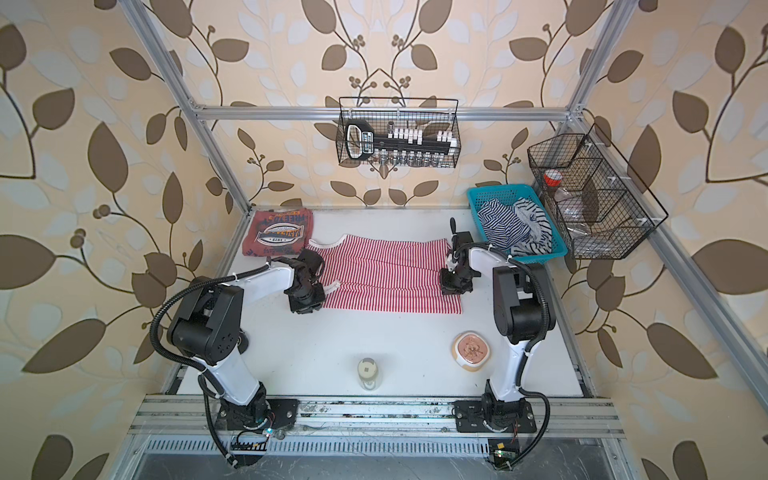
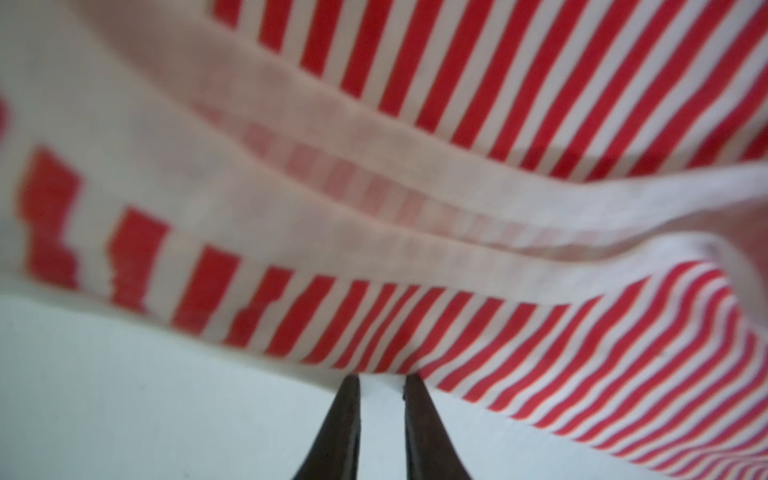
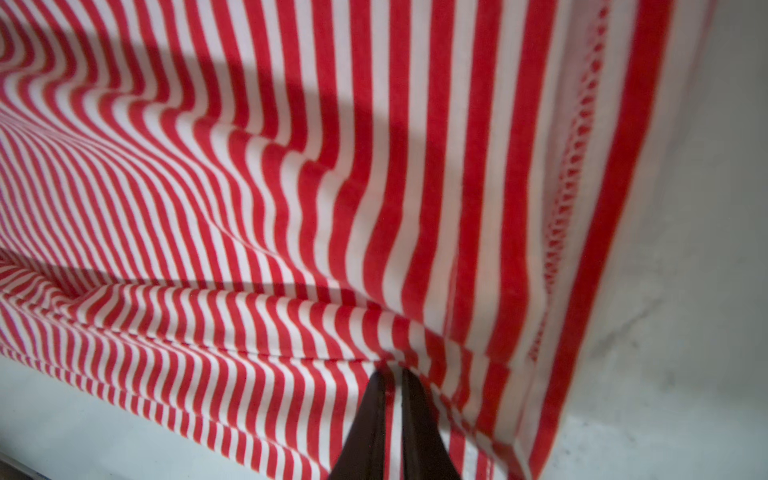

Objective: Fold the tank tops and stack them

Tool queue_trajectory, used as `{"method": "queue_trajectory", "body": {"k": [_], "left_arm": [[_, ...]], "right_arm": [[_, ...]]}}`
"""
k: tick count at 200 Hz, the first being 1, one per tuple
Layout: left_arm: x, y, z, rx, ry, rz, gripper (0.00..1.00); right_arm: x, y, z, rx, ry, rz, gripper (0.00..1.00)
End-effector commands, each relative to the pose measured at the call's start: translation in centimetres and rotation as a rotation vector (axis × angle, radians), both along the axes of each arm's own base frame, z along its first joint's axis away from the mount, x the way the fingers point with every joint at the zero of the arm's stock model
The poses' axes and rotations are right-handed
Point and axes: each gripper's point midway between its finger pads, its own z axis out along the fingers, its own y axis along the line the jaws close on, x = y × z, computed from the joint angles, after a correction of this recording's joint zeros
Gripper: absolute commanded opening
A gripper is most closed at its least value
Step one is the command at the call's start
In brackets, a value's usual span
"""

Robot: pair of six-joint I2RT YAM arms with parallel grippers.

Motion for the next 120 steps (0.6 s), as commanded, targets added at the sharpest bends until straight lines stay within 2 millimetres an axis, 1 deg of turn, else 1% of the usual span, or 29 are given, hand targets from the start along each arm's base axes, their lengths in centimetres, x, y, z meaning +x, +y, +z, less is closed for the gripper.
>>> {"method": "queue_trajectory", "body": {"k": [1, 6, 8, 10, 24, 35, 44, 45, 46, 47, 55, 56, 57, 59, 67, 73, 79, 92, 95, 96, 97, 100, 101, 104, 105, 108, 120], "left_arm": [[-1.1, 1.0, 2.3, 0.035, 0.046, 0.012, 0.28], [-0.2, 0.7, 3.4, 0.025, 0.015, 0.005, 0.29], [0.2, 0.6, 3.8, 0.022, 0.001, 0.002, 0.29], [0.6, 0.5, 4.3, 0.018, -0.011, 0.0, 0.29], [3.4, -0.4, 7.5, -0.01, -0.103, -0.024, 0.31], [5.8, -1.1, 9.9, -0.031, -0.173, -0.044, 0.33], [7.6, -1.5, 11.2, -0.032, -0.217, -0.059, 0.34], [8.1, -1.6, 11.7, -0.034, -0.23, -0.06, 0.34], [8.0, -1.6, 11.5, -0.032, -0.223, -0.063, 0.35], [8.4, -1.8, 11.9, -0.034, -0.237, -0.065, 0.35], [10.0, -2.0, 12.7, -0.028, -0.262, -0.081, 0.37], [10.0, -2.0, 12.4, -0.024, -0.253, -0.082, 0.37], [10.5, -2.1, 12.9, -0.026, -0.267, -0.084, 0.37], [10.8, -2.1, 13.0, -0.024, -0.272, -0.088, 0.38], [12.4, -2.4, 13.3, -0.017, -0.288, -0.097, 0.4], [13.6, -2.8, 13.2, -0.023, -0.299, -0.109, 0.41], [14.7, -3.2, 13.2, -0.034, -0.309, -0.122, 0.42], [17.2, -4.3, 12.5, -0.067, -0.326, -0.148, 0.43], [17.7, -4.5, 12.4, -0.075, -0.332, -0.152, 0.43], [17.9, -4.6, 12.7, -0.079, -0.34, -0.152, 0.43], [18.1, -4.6, 12.3, -0.079, -0.333, -0.152, 0.43], [18.6, -4.8, 12.4, -0.086, -0.344, -0.154, 0.44], [18.8, -4.9, 11.9, -0.088, -0.335, -0.154, 0.44], [19.3, -5.0, 12.1, -0.096, -0.346, -0.158, 0.44], [19.4, -5.1, 11.6, -0.099, -0.337, -0.16, 0.44], [19.9, -5.3, 11.8, -0.113, -0.35, -0.165, 0.44], [21.8, -6.1, 11.0, -0.15, -0.367, -0.177, 0.44]], "right_arm": [[-1.3, -0.9, 0.3, -0.022, 0.031, 0.012, 0.14], [-1.2, -0.8, 0.7, -0.009, 0.022, 0.012, 0.14], [-0.5, -0.6, 1.4, -0.002, -0.002, 0.012, 0.14], [-0.1, -0.6, 1.8, 0.003, -0.015, 0.012, 0.15], [1.5, -0.3, 4.1, 0.033, -0.077, 0.006, 0.19], [3.0, -0.6, 5.8, 0.04, -0.125, -0.004, 0.22], [4.1, -1.0, 6.9, 0.033, -0.159, -0.017, 0.23], [4.3, -1.0, 7.0, 0.032, -0.162, -0.019, 0.24], [4.4, -1.1, 7.2, 0.031, -0.166, -0.02, 0.24], [4.5, -1.2, 7.3, 0.031, -0.169, -0.022, 0.25], [5.5, -1.6, 7.9, 0.022, -0.192, -0.033, 0.29], [5.6, -1.6, 7.9, 0.021, -0.193, -0.036, 0.29], [5.8, -1.6, 8.0, 0.019, -0.197, -0.037, 0.3], [6.0, -1.8, 8.2, 0.017, -0.204, -0.041, 0.31], [7.0, -2.2, 8.5, 0.01, -0.22, -0.055, 0.33], [7.7, -2.4, 8.7, 0.01, -0.235, -0.061, 0.33], [8.4, -2.6, 8.6, 0.008, -0.241, -0.073, 0.34], [10.1, -3.2, 8.2, -0.009, -0.253, -0.099, 0.38], [10.3, -3.2, 8.1, -0.011, -0.256, -0.1, 0.38], [10.4, -3.3, 8.0, -0.012, -0.256, -0.101, 0.39], [10.5, -3.3, 8.0, -0.012, -0.258, -0.103, 0.39], [11.1, -3.3, 7.9, -0.013, -0.267, -0.108, 0.4], [11.1, -3.3, 7.9, -0.013, -0.267, -0.108, 0.4], [11.4, -3.4, 7.7, -0.015, -0.271, -0.113, 0.4], [11.5, -3.4, 7.7, -0.014, -0.272, -0.114, 0.4], [11.9, -3.4, 7.6, -0.012, -0.274, -0.12, 0.41], [13.2, -3.4, 7.2, -0.004, -0.294, -0.137, 0.42]]}}
